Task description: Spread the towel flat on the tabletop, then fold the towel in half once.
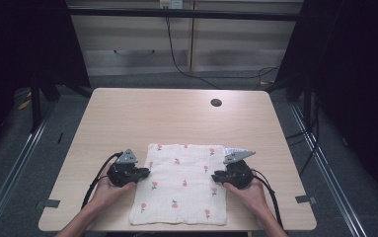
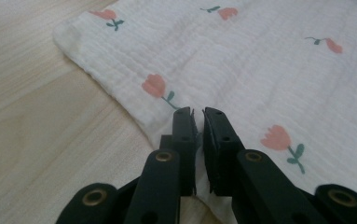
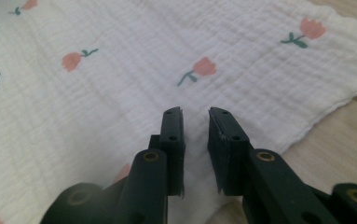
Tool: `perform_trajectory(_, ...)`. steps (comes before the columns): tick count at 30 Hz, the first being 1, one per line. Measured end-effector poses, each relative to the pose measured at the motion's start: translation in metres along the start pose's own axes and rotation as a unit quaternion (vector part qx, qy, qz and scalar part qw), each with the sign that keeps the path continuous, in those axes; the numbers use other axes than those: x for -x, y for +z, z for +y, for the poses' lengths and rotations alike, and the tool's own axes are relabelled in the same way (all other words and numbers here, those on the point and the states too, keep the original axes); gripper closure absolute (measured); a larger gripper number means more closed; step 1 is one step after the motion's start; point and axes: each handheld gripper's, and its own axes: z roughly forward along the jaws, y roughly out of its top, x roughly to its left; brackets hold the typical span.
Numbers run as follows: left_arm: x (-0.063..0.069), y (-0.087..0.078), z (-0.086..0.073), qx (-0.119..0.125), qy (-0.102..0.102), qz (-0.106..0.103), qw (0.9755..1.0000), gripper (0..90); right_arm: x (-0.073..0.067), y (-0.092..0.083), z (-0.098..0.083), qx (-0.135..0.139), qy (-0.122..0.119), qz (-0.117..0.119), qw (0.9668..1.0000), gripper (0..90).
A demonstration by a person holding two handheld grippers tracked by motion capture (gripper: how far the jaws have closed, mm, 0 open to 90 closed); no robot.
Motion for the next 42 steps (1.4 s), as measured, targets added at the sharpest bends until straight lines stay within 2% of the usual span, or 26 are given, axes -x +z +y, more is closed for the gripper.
perform_trajectory(3, 0.000, 0.000, 0.000, 0.002, -0.002, -0.002, 1.0000, 82.4, 0.015, -0.002, 0.008, 0.021, 0.014, -0.018, 0.9995, 72.4)
perform_trajectory(4, 0.000, 0.000, 0.000, 0.003, -0.002, -0.002, 1.0000, 82.4, 0.019, -0.004, 0.012, 0.022, 0.014, -0.028, 0.9992, 72.1)
perform_trajectory(5, 0.000, 0.000, 0.000, 0.002, -0.002, -0.003, 1.0000, 82.4, 0.019, -0.004, 0.012, 0.022, 0.014, -0.028, 0.9992, 72.1)
perform_trajectory(6, -0.001, 0.000, 0.000, 0.002, -0.002, -0.003, 1.0000, 82.4, 0.028, -0.006, 0.018, 0.040, 0.024, -0.038, 0.9982, 71.7)
perform_trajectory(7, -0.001, 0.000, 0.000, 0.002, -0.002, -0.003, 1.0000, 82.4, 0.028, -0.006, 0.018, 0.040, 0.024, -0.038, 0.9982, 71.7)
perform_trajectory(8, -0.001, 0.000, 0.000, 0.002, -0.002, -0.004, 1.0000, 82.4, 0.037, -0.007, 0.024, 0.043, 0.025, -0.053, 0.9974, 71.6)
perform_trajectory(10, -0.001, 0.000, -0.001, 0.004, -0.002, -0.004, 1.0000, 82.4, 0.041, -0.007, 0.026, 0.047, 0.026, -0.056, 0.9970, 71.1)
perform_trajectory(12, -0.001, 0.000, 0.000, 0.002, 0.000, -0.004, 1.0000, 82.2, 0.055, -0.003, 0.032, 0.050, 0.037, -0.066, 0.9959, 68.7)
perform_trajectory(14, -0.001, 0.000, 0.000, 0.001, 0.001, -0.004, 1.0000, 82.1, 0.059, -0.001, 0.035, 0.054, 0.036, -0.070, 0.9954, 67.6)
perform_trajectory(15, 0.000, 0.000, 0.000, 0.003, 0.001, -0.004, 1.0000, 81.9, 0.069, 0.002, 0.039, 0.070, 0.059, -0.062, 0.9939, 66.6)
perform_trajectory(17, 0.000, 0.000, 0.000, 0.000, 0.004, -0.001, 1.0000, 81.4, 0.076, 0.006, 0.043, 0.070, 0.063, -0.070, 0.9931, 65.8)
perform_trajectory(19, 0.000, 0.000, 0.000, 0.000, 0.004, -0.002, 1.0000, 81.4, 0.079, 0.009, 0.045, 0.072, 0.066, -0.069, 0.9928, 65.5)
perform_trajectory(21, 0.001, 0.000, 0.000, 0.001, 0.004, 0.000, 1.0000, 81.0, 0.081, 0.019, 0.046, 0.053, 0.056, -0.076, 0.9941, 63.2)
perform_trajectory(24, 0.002, 0.000, 0.000, 0.001, 0.005, 0.000, 1.0000, 80.6, 0.081, 0.024, 0.044, 0.033, 0.052, -0.077, 0.9951, 60.2)
perform_trajectory(33, 0.002, 0.000, 0.000, 0.001, 0.005, 0.000, 1.0000, 80.3, 0.083, 0.029, 0.041, 0.029, 0.049, -0.075, 0.9956, 60.1)
perform_trajectory(38, 0.001, 0.000, 0.000, 0.001, 0.005, 0.001, 1.0000, 80.1, 0.081, 0.031, 0.042, 0.026, 0.045, -0.075, 0.9959, 67.4)
perform_trajectory(39, 0.002, 0.000, 0.000, 0.001, 0.005, 0.000, 1.0000, 79.8, 0.081, 0.031, 0.042, 0.028, 0.044, -0.074, 0.9959, 75.6)
perform_trajectory(42, 0.001, 0.000, 0.000, 0.002, 0.004, -0.001, 1.0000, 79.6, 0.081, 0.032, 0.042, 0.030, 0.044, -0.067, 0.9963, 82.8)
